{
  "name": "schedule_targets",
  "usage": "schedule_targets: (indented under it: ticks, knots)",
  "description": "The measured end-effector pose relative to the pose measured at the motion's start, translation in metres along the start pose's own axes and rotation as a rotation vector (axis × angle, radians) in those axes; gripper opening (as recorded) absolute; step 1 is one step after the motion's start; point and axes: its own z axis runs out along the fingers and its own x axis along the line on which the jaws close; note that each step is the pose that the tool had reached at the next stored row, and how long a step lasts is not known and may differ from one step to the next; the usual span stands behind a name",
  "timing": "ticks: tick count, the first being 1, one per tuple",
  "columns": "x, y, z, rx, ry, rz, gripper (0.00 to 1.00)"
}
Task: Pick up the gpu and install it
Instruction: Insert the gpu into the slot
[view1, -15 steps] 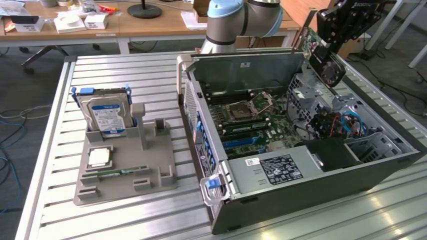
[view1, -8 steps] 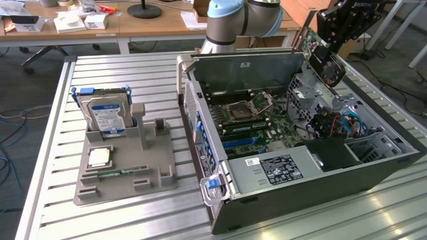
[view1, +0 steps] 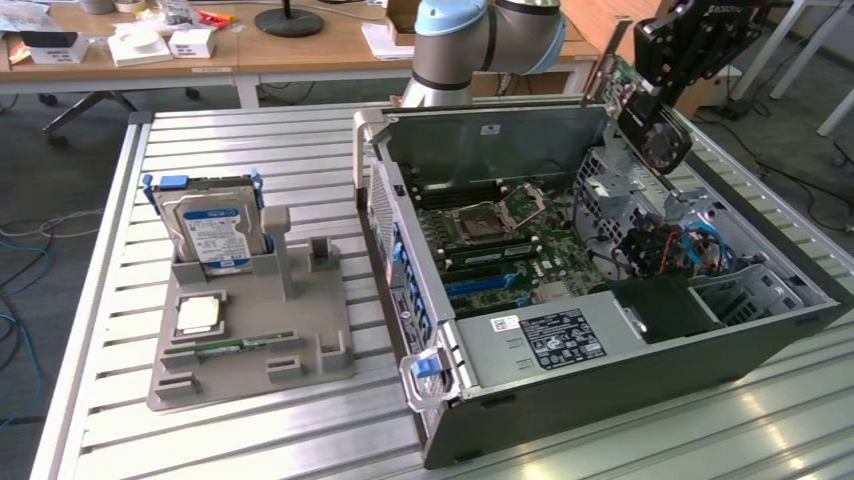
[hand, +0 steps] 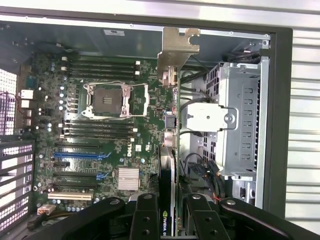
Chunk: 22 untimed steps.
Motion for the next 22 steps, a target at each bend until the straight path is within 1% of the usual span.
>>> schedule_targets:
  ticks: [22]
  knots:
    - [0.0,0.0,0.0,-0.0021,0.0075,-0.079,0.25]
